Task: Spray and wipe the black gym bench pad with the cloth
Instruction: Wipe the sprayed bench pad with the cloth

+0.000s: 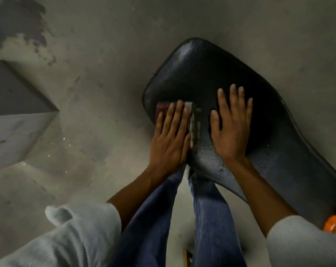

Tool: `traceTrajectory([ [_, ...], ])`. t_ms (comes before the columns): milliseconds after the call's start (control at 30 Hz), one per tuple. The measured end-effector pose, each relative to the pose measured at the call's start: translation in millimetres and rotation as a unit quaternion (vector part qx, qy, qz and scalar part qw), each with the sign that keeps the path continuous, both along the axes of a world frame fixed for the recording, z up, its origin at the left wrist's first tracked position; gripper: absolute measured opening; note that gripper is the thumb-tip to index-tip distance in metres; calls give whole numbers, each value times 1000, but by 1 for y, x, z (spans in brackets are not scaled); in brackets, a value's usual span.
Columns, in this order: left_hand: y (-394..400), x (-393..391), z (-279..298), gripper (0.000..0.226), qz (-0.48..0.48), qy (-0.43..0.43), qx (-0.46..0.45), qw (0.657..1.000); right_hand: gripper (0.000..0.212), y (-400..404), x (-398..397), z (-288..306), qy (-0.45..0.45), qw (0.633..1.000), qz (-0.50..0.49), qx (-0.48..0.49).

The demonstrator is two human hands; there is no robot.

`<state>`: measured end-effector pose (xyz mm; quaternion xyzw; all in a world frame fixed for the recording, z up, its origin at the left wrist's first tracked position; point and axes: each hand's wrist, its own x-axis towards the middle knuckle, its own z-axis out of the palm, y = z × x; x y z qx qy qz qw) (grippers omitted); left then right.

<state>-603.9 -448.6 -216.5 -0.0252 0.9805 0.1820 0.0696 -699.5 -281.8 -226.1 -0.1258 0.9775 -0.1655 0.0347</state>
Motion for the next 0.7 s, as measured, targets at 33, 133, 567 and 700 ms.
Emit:
traceTrajectory([
  [33, -4, 11, 0, 67, -7, -9, -4, 1000, 55, 1, 0, 0, -4, 1000, -1, 3],
  [133, -17, 4, -4, 67, 2, -8, -17, 1000, 55, 0, 2, -1, -4, 1000, 0, 11],
  [567, -20, 7, -11, 63, -108, 18, -9, 994, 53, 9, 4, 3, 0, 999, -11, -43],
  [700, -13, -19, -6, 65, 25, 16, -15, 999, 50, 18, 20, 8, 0, 996, -75, -57],
])
